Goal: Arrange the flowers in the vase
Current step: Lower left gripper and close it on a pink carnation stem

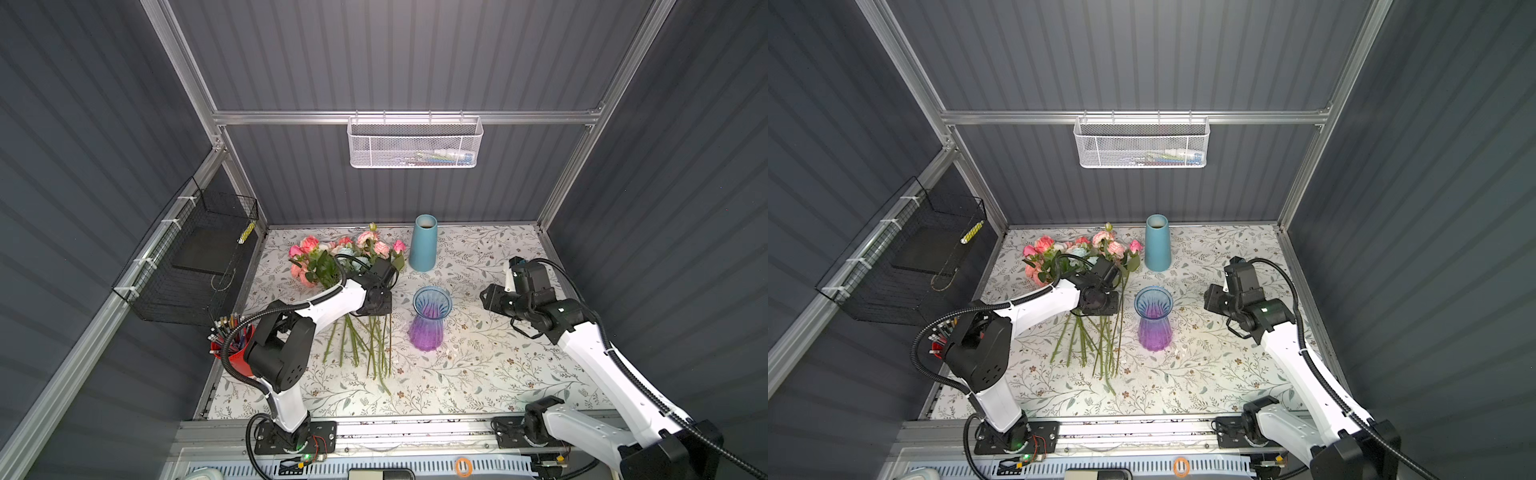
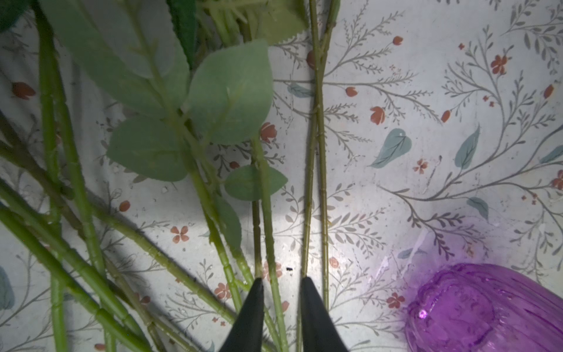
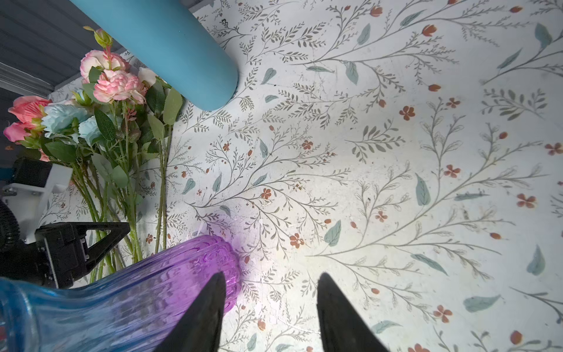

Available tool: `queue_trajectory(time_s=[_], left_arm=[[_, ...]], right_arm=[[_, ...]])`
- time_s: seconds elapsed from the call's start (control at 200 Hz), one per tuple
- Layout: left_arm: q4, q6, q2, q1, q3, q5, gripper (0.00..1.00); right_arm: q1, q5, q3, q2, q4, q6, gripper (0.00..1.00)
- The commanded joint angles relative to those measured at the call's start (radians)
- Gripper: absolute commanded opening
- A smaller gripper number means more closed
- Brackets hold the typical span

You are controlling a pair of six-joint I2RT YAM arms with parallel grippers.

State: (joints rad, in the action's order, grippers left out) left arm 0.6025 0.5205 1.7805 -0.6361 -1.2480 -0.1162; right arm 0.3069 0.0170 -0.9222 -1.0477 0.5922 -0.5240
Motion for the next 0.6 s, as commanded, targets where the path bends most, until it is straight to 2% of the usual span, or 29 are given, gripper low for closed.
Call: queue_trajectory(time_s=[0.0,0.595], left_arm=[[0.016,0.014,0.027,-0.008,0.026,0.003,0.23],[-0.033,0.023,0.048,-0.011,0.068,0.050,0.15]], right_arm=[[0.005,-0.020,0.016,0.018,0.001,-0.009,0.52],[0.004,-0.029,0.032,0.012,-0.007,-0.013,0.52]])
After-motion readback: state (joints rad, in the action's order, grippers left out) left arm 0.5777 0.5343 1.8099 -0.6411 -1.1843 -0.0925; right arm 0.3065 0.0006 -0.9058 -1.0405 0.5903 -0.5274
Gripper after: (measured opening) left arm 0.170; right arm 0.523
